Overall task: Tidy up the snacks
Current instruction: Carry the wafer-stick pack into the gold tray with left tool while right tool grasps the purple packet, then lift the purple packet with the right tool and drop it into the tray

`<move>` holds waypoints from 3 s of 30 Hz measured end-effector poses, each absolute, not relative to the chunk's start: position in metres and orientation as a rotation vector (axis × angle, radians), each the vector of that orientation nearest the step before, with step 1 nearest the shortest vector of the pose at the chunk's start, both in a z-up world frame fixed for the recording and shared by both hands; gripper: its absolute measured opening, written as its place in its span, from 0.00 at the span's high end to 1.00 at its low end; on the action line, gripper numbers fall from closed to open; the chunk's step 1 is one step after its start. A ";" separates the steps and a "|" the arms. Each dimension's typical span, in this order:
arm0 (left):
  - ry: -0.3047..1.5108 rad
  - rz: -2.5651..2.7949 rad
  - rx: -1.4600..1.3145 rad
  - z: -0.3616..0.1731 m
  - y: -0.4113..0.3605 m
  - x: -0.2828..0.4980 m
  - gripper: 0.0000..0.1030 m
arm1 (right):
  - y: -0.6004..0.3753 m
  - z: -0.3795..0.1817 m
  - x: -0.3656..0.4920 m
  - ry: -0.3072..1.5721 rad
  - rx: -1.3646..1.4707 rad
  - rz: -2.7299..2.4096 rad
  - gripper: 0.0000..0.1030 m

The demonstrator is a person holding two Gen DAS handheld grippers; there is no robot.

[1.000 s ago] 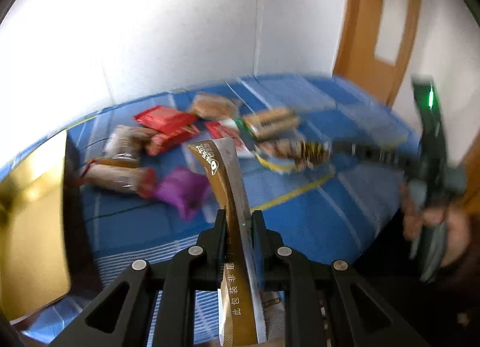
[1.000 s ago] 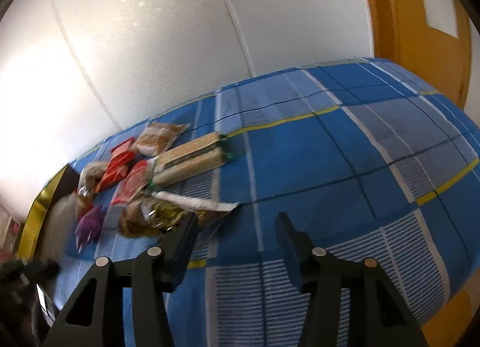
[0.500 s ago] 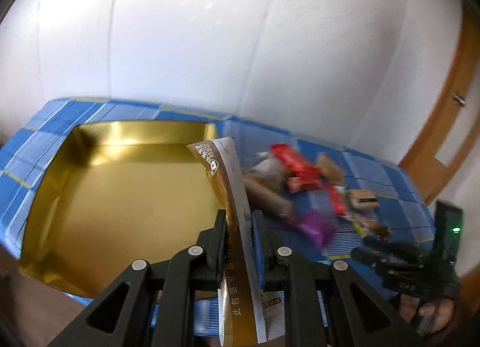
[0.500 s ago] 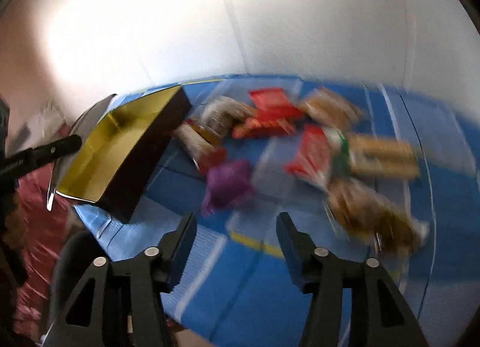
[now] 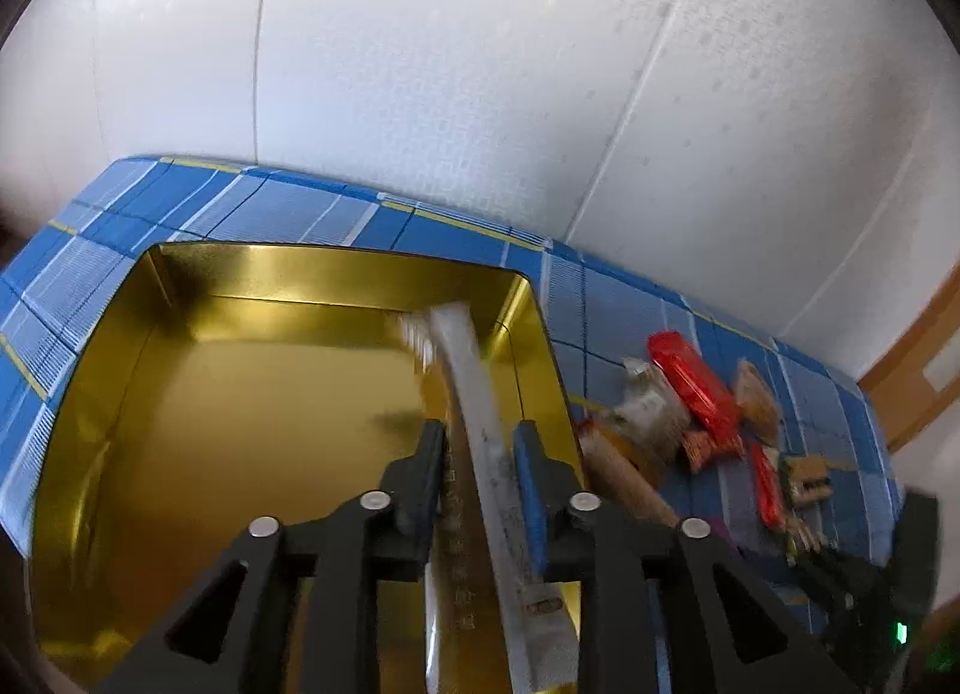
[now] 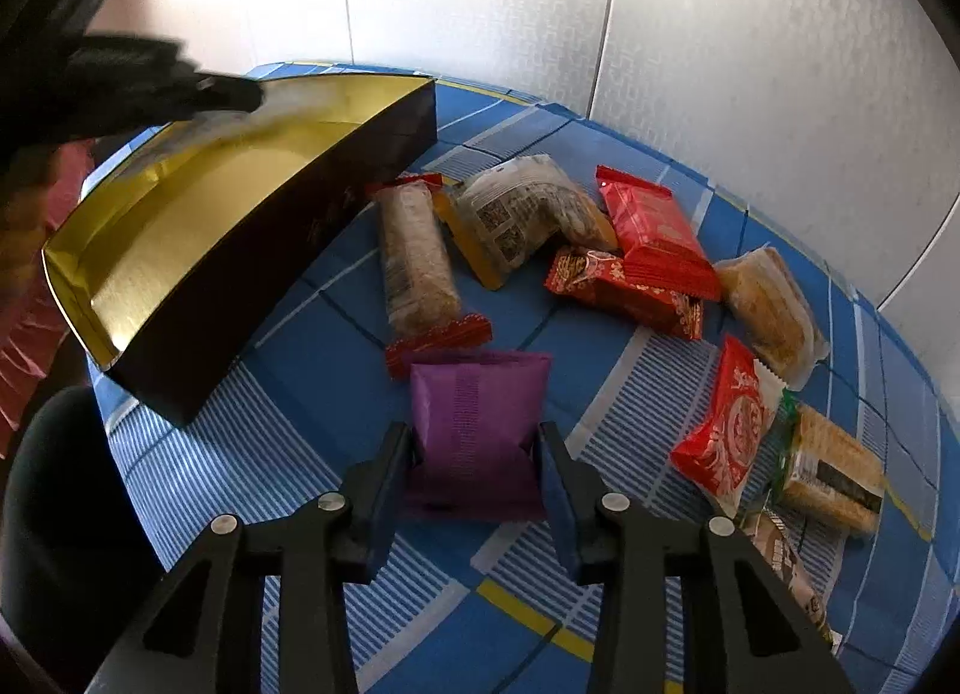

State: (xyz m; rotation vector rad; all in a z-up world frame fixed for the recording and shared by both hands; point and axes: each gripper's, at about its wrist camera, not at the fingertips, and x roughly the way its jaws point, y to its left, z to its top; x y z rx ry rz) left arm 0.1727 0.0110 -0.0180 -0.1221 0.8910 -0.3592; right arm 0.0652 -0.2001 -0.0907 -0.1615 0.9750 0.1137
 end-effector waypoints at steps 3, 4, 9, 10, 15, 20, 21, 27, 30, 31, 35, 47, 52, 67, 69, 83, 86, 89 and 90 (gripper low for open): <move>0.893 -0.335 -0.144 -0.023 0.012 0.168 0.61 | -0.201 -0.095 0.060 0.975 -0.169 0.108 0.60; 0.890 -0.327 -0.142 -0.023 0.012 0.162 0.60 | -0.202 -0.097 0.060 0.975 -0.166 0.107 0.60; 0.876 -0.276 -0.072 -0.025 0.013 0.127 0.60 | -0.206 -0.098 0.058 0.957 -0.112 0.090 0.60; 0.874 -0.268 -0.065 -0.025 0.014 0.120 0.60 | -0.205 -0.098 0.056 0.952 -0.108 0.083 0.60; 0.862 -0.193 -0.027 -0.027 0.025 0.090 0.60 | -0.204 -0.096 0.042 0.948 -0.090 0.057 0.60; 0.849 -0.130 -0.008 -0.026 0.038 0.070 0.53 | -0.203 -0.097 0.025 0.952 -0.077 0.044 0.60; 0.843 -0.123 -0.008 -0.025 0.042 0.066 0.53 | -0.203 -0.097 0.020 0.952 -0.076 0.043 0.60; 0.826 -0.100 -0.012 -0.023 0.051 0.055 0.53 | -0.201 -0.093 0.008 0.948 -0.034 0.047 0.61; 0.820 -0.094 -0.016 -0.022 0.053 0.052 0.51 | -0.193 -0.079 0.009 0.918 -0.027 0.076 0.61; 0.817 -0.093 -0.019 -0.022 0.055 0.051 0.50 | -0.189 -0.074 0.011 0.907 -0.028 0.091 0.61; 0.813 -0.083 -0.024 -0.021 0.060 0.050 0.49 | -0.170 -0.057 0.020 0.881 -0.041 0.160 0.61; 0.800 0.010 -0.109 -0.020 0.106 0.048 0.47 | -0.100 -0.016 0.067 0.831 -0.031 0.352 0.61; 0.809 0.050 -0.134 -0.025 0.122 0.048 0.47 | -0.075 -0.020 0.087 0.850 -0.033 0.399 0.59; 0.799 0.000 -0.080 -0.023 0.100 0.042 0.47 | -0.105 -0.039 0.065 0.864 0.041 0.288 0.56; 0.798 -0.018 -0.066 -0.021 0.093 0.040 0.47 | -0.116 -0.040 0.059 0.860 0.054 0.253 0.56; 0.784 -0.132 0.051 -0.012 0.043 0.028 0.46 | -0.188 -0.064 0.022 0.887 0.091 0.048 0.55; 0.782 -0.150 0.071 -0.010 0.035 0.025 0.46 | -0.203 -0.071 0.017 0.891 0.097 0.007 0.55; 0.783 -0.166 0.085 -0.009 0.028 0.023 0.46 | -0.216 -0.077 0.012 0.898 0.113 -0.034 0.55; 0.784 -0.171 0.090 -0.008 0.026 0.023 0.46 | -0.220 -0.079 0.010 0.899 0.116 -0.044 0.55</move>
